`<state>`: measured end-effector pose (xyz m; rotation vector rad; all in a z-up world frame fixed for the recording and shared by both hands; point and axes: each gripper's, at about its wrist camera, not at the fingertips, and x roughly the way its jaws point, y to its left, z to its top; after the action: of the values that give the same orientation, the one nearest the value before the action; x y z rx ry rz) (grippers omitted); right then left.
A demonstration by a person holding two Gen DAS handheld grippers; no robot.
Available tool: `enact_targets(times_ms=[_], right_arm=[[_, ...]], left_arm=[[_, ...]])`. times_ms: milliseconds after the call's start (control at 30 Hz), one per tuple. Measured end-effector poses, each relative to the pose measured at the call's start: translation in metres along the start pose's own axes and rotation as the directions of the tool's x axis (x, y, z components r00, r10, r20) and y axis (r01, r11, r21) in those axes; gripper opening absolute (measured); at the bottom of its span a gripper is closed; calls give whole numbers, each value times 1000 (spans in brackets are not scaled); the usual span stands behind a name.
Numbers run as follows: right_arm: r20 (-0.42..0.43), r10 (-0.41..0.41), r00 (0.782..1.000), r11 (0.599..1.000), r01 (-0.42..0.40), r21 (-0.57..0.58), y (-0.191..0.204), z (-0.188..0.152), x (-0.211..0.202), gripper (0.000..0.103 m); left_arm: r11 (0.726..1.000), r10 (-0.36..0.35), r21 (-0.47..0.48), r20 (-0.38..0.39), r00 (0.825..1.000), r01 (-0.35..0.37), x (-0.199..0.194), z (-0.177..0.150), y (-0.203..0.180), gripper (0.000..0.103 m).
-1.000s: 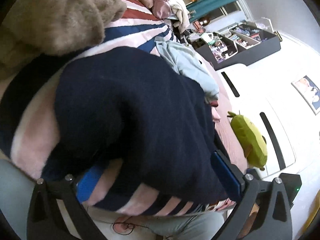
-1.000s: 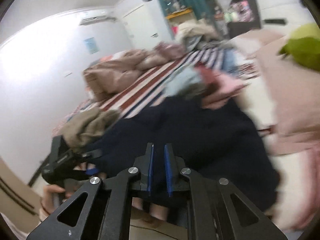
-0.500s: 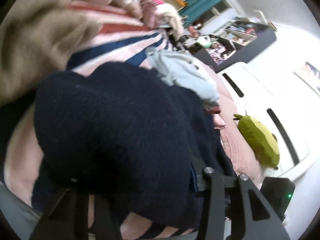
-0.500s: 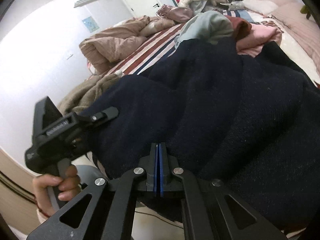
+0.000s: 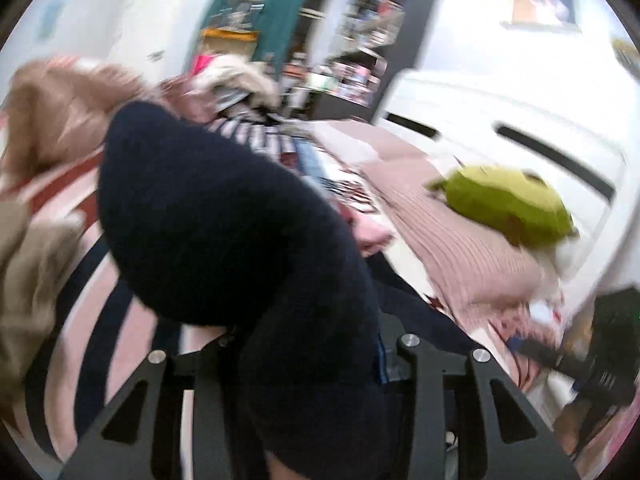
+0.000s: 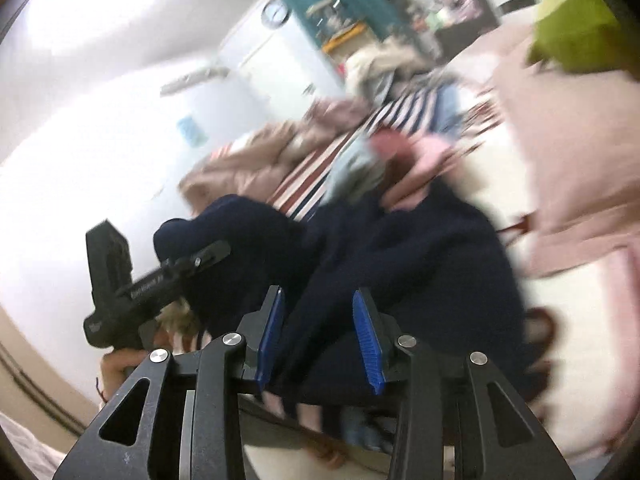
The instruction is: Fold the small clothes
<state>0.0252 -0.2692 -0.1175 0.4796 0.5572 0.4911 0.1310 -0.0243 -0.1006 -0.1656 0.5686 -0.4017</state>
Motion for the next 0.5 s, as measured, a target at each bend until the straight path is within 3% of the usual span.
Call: enact_targets(times_ms=[133, 200, 300, 367, 400, 433, 500], right_arm=[[96, -44, 994, 998, 39, 51, -26, 5, -45, 32], [132, -63, 989, 996, 54, 76, -37, 5, -62, 32], [164, -100, 981, 990, 81, 117, -54, 0, -81, 32], [165, -124, 978, 986, 104, 130, -62, 0, -90, 33], [163, -132, 978, 985, 111, 135, -65, 0, -93, 35], [161, -137, 977, 983, 115, 140, -68, -2, -96, 38], [154, -138, 978, 983, 116, 144, -73, -1, -95, 43]], left_arm=[[985, -111, 126, -80, 991, 121, 27, 1, -53, 35], [968, -211, 101, -155, 965, 228, 54, -7, -76, 35], [940, -281, 114, -277, 919, 322, 92, -25, -103, 35], [934, -266, 156, -303, 915, 323, 99, -34, -114, 37], [929, -249, 200, -290, 924, 313, 94, -36, -118, 42], [924, -259, 203, -290, 922, 323, 90, -36, -119, 49], [902, -357, 136, -300, 885, 410, 85, -34, -111, 70]])
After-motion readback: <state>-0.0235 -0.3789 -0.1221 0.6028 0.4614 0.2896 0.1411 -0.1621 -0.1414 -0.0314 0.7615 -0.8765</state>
